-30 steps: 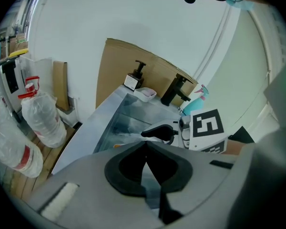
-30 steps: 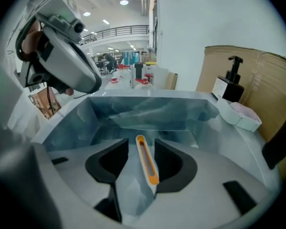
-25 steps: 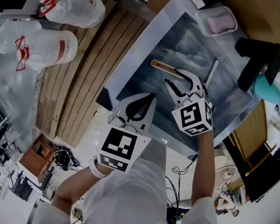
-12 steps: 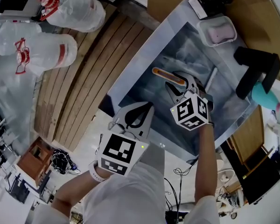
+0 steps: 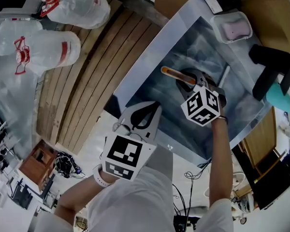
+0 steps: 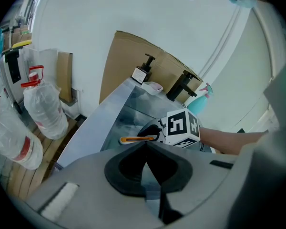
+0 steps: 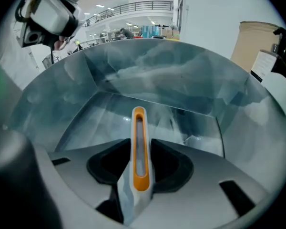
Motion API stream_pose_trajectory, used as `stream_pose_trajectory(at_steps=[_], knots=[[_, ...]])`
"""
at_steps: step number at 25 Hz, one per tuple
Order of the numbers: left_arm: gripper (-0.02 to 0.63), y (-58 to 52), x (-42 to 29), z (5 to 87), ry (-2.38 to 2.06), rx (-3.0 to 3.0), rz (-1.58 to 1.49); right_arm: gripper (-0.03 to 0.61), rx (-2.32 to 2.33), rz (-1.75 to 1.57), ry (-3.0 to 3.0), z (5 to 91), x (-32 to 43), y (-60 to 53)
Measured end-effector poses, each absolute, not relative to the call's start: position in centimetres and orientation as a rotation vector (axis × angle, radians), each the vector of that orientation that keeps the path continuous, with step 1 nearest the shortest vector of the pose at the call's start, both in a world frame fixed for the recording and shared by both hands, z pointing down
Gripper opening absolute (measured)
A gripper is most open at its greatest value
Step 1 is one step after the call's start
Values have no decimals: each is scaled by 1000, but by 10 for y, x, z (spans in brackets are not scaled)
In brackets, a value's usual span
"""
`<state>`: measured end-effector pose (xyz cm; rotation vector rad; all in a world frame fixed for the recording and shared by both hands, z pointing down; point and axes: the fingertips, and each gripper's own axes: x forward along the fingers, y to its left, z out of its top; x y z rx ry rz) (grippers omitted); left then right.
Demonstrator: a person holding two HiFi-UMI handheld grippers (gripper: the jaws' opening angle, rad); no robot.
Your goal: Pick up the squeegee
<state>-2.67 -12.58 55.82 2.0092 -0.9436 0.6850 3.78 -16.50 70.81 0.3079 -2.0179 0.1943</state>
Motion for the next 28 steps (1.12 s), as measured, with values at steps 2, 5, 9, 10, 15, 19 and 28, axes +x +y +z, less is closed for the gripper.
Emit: stream_pose_trajectory(at_steps=[2, 5, 9, 10, 15, 19, 28], knots=[[5, -126, -27, 557, -950, 2013, 682, 126, 300, 201, -2015, 708, 37, -162], [5, -130, -29, 555, -960, 2023, 682, 121, 301, 181, -2012, 709, 36, -162], [5, -130, -31, 551, -971, 2027, 684, 120, 308, 143, -2007, 707, 36, -162], [5, -130, -31, 551, -972, 2029, 686, 118, 317, 133, -2007, 704, 36, -162], [5, -125, -33, 543, -984, 2044, 689, 118, 403, 174, -2071, 682, 36, -163], [5, -121, -30, 531, -995, 2069, 690, 118, 497, 192, -2117, 655, 43, -163], [5, -108, -17, 490, -1022, 2153, 662, 118, 761, 173, -2242, 572, 58, -156]])
